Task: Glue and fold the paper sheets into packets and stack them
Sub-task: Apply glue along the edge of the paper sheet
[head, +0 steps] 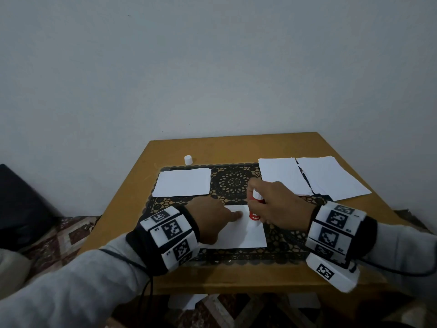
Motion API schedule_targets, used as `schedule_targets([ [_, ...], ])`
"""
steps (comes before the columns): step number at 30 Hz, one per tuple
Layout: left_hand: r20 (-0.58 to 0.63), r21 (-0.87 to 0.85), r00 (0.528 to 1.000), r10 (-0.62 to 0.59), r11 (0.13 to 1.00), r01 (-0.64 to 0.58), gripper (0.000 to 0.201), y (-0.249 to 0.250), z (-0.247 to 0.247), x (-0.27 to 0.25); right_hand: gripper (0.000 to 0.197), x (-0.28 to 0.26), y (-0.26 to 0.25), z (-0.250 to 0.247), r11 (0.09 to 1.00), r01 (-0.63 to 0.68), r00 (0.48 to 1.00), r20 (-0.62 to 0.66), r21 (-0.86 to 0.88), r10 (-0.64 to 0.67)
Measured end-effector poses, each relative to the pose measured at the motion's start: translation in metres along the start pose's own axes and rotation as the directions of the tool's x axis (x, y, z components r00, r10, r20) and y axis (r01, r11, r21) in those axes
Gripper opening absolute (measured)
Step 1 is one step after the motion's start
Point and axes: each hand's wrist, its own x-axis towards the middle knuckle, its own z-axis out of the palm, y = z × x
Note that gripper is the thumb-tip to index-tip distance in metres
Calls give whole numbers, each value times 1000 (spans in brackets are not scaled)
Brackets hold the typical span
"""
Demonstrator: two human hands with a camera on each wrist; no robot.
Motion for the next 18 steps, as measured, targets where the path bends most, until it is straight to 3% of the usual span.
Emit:
schedule_targets([
  [9, -58, -254, 998, -27, 967, 11, 62, -5, -1, 13, 5, -23, -7, 0, 997, -43, 997, 63, 57, 40],
  [13, -28, -366, 998, -50, 930, 36, 76, -6, 0, 23, 9, -24, -9, -11, 986, -77, 991, 123, 149, 59],
  [18, 1, -415, 997, -83, 907, 76, 90, -16, -1, 28, 11, -15, -10, -39, 947, -121, 993, 39, 297, 115],
])
